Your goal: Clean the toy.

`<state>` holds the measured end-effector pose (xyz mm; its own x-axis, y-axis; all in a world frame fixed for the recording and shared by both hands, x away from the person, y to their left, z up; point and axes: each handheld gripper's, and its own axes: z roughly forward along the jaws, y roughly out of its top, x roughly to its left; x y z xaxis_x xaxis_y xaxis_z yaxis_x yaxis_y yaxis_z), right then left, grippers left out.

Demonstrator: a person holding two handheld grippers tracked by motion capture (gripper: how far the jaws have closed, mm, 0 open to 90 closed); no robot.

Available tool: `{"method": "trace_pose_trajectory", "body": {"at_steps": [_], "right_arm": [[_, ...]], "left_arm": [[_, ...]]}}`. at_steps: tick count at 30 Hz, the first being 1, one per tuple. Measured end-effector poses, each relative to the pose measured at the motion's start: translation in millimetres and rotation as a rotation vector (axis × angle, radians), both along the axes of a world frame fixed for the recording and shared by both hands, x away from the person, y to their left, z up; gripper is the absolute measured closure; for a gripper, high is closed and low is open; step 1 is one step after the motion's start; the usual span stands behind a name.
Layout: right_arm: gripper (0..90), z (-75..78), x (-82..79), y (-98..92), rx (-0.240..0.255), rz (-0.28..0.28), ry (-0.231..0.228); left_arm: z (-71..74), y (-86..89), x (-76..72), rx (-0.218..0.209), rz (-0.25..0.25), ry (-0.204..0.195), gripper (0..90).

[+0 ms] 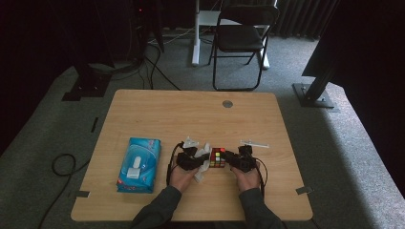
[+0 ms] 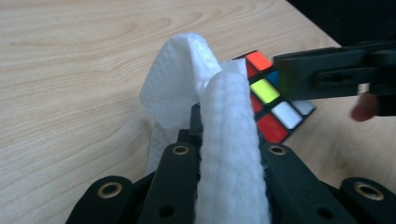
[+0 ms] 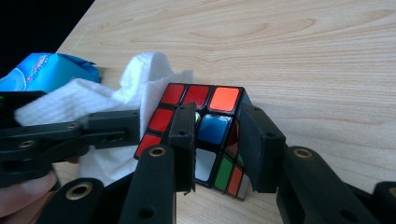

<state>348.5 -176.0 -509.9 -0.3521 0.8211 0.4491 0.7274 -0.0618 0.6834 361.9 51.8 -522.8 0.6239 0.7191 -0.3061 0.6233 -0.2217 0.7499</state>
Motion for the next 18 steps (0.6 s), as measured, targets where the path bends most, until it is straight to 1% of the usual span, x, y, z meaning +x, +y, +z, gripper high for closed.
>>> {"method": "trace_pose_trajectory", "body": {"at_steps": [3,6,9,11,13,18], "right_arm": [[67.7,-0.1,0.1,-0.1,0.001,0.000,0.000],[67.7,-0.1,0.1,-0.2,0.002,0.001,0.001],[67.7,-0.1,0.1,-0.3,0.002,0.001,0.002],[67.6,-0.1,0.1,-0.3,0.002,0.002,0.002],[67.6,-0.1,0.1,-0.4,0.002,0.002,0.002],[67.6,-0.2,0.1,-0.4,0.001,0.003,0.001]], "left_arm": [[-7.7,-1.9,2.3,0.031,-0.001,0.016,83.0],[-16.7,-3.3,4.6,0.050,0.000,0.040,83.1],[-22.1,-5.6,5.6,0.080,0.001,0.043,83.2],[-22.1,-5.7,7.0,0.079,-0.002,0.044,83.5],[-21.2,-6.3,8.0,0.093,-0.007,0.042,83.5],[-21.5,-5.9,11.7,0.075,0.004,0.056,83.4]]}}
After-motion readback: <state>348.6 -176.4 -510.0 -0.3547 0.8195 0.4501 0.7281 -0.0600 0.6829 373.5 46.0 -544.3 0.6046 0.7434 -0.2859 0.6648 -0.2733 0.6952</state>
